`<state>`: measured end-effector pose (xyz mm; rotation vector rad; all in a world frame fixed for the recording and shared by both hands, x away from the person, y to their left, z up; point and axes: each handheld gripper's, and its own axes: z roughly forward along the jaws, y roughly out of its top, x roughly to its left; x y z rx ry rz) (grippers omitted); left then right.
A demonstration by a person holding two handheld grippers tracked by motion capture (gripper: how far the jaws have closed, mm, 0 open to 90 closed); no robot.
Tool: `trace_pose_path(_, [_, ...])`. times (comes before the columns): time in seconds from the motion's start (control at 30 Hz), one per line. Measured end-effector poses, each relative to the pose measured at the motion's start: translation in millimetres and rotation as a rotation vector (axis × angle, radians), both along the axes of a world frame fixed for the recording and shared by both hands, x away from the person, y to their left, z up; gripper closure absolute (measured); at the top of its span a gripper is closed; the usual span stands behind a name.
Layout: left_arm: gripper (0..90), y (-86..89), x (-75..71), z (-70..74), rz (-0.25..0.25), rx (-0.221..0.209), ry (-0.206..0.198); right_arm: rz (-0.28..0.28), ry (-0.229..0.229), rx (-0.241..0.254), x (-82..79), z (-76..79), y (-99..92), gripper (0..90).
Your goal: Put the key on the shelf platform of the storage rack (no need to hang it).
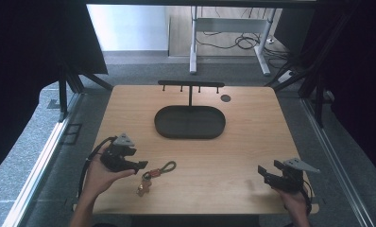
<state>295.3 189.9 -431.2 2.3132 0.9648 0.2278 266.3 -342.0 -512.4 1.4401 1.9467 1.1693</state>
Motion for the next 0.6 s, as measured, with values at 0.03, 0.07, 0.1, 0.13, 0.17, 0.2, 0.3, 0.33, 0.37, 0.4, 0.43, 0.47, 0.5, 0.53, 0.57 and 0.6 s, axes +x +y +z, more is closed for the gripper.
trace_pose_path(0.03, [33.1, -4.2, 1.8, -0.5, -0.005, 0.011, 0.008, 0.003, 0.004, -0.003, -0.1, -0.2, 0.0, 24.3])
trace_pose_path(0.07, [33.2, -7.3, 3.1, -0.7, -0.014, 0.023, 0.013, 0.008, 0.008, -0.005, -0.8, -0.5, 0.3, 24.6])
trace_pose_path(0.1, [33.2, -9.5, 4.1, -0.9, -0.022, 0.031, 0.016, 0.008, 0.008, -0.005, -0.8, -0.5, 0.3, 24.6])
trace_pose_path(0.13, [33.2, -13.1, 5.4, -1.5, -0.032, 0.034, 0.026, 0.016, 0.007, -0.01, -1.6, -0.4, 1.1, 24.8])
trace_pose_path(0.17, [33.2, -15.3, 6.8, -1.9, -0.043, 0.041, 0.032, 0.016, 0.007, -0.01, -1.6, -0.4, 1.1, 24.8])
trace_pose_path(0.2, [33.2, -17.7, 7.8, -2.4, -0.046, 0.043, 0.037, 0.019, 0.007, -0.014, -2.2, -0.1, 1.4, 24.8])
trace_pose_path(0.3, [33.4, -22.8, 12.8, -4.5, -0.057, 0.069, 0.057, 0.019, 0.004, -0.026, -3.1, 1.0, 2.2, 24.4])
trace_pose_path(0.33, [33.5, -25.9, 15.5, -5.4, -0.06, 0.082, 0.064, 0.02, 0.003, -0.03, -3.0, 1.3, 2.2, 24.5])
trace_pose_path(0.37, [33.5, -25.9, 15.5, -5.4, -0.06, 0.082, 0.064, 0.02, 0.003, -0.03, -3.0, 1.3, 2.2, 24.5])
trace_pose_path(0.4, [33.5, -27.9, 17.2, -5.8, -0.065, 0.087, 0.067, 0.021, 0.005, -0.029, -3.0, 1.2, 2.2, 24.5])
trace_pose_path(0.43, [33.5, -29.2, 18.4, -6.1, -0.067, 0.087, 0.067, 0.021, 0.008, -0.027, -3.0, 0.7, 2.2, 24.6])
trace_pose_path(0.47, [33.6, -30.6, 19.4, -6.2, -0.069, 0.091, 0.07, 0.023, 0.008, -0.03, -2.7, -0.1, 2.3, 24.7])
trace_pose_path(0.5, [33.6, -32.0, 20.2, -6.8, -0.07, 0.092, 0.071, 0.024, 0.01, -0.031, -2.6, -0.8, 2.7, 24.7])
trace_pose_path(0.53, [33.6, -33.4, 20.9, -7.1, -0.074, 0.095, 0.075, 0.026, 0.015, -0.036, -2.6, -1.2, 2.8, 24.7])
trace_pose_path(0.57, [33.6, -34.7, 21.8, -7.7, -0.079, 0.098, 0.078, 0.026, 0.016, -0.039, -2.6, -1.5, 3.3, 24.9])
trace_pose_path(0.6, [33.7, -36.1, 22.2, -8.3, -0.081, 0.104, 0.084, 0.028, 0.016, -0.043, -2.6, -1.7, 3.7, 25.0])
